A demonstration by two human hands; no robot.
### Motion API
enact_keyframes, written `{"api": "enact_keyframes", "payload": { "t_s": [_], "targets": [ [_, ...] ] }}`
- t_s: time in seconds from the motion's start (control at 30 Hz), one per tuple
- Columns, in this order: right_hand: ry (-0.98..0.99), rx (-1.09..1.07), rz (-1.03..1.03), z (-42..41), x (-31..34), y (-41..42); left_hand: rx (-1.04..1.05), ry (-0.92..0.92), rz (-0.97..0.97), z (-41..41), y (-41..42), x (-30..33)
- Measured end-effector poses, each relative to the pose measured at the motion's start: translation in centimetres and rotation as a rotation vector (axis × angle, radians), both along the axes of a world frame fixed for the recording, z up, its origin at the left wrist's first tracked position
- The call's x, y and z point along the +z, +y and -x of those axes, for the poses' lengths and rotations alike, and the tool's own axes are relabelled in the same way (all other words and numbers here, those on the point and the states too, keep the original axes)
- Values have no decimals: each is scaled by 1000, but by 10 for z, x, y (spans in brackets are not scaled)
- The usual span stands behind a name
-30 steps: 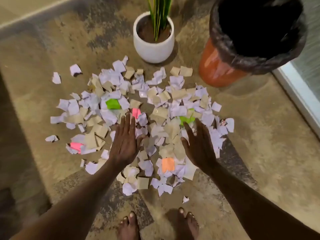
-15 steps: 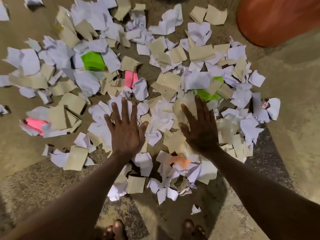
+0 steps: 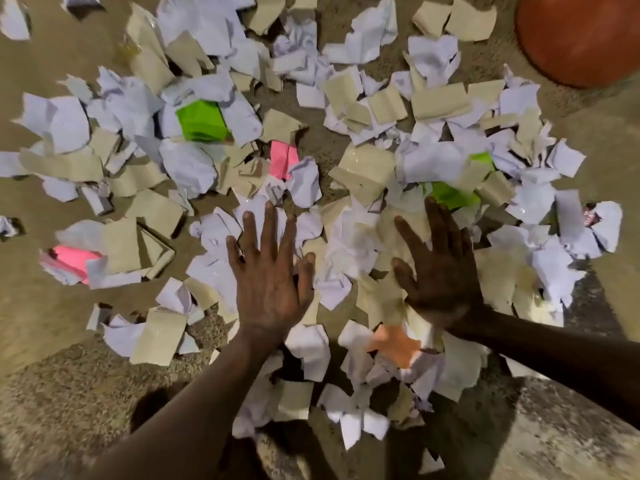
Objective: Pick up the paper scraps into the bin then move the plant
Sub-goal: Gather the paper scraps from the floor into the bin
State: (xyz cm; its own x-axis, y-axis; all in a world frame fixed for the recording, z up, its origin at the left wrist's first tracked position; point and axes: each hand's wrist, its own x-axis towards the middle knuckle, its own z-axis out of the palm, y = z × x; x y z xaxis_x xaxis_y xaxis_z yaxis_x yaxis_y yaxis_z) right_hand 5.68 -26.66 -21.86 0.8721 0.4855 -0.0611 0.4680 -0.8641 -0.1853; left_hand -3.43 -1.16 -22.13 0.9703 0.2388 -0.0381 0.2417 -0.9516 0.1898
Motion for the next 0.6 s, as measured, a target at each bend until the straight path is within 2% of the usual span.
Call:
{"api": "enact_keyframes", "payload": {
  "t_s": [0.17,0.37,0.5,0.6],
  "targets": [
    [-11,-8,-13,2,6,0,13,-22,62,2,-3,2],
    [19,-38,36,9,27,17,11,73,72,0,-6,17],
    [-50,-73,3,10,61,23,-22,125,-33,-6,-7,44],
    [-194,-83,-46,-14,84,5,83,114,3,-17,-6,63]
  ]
}}
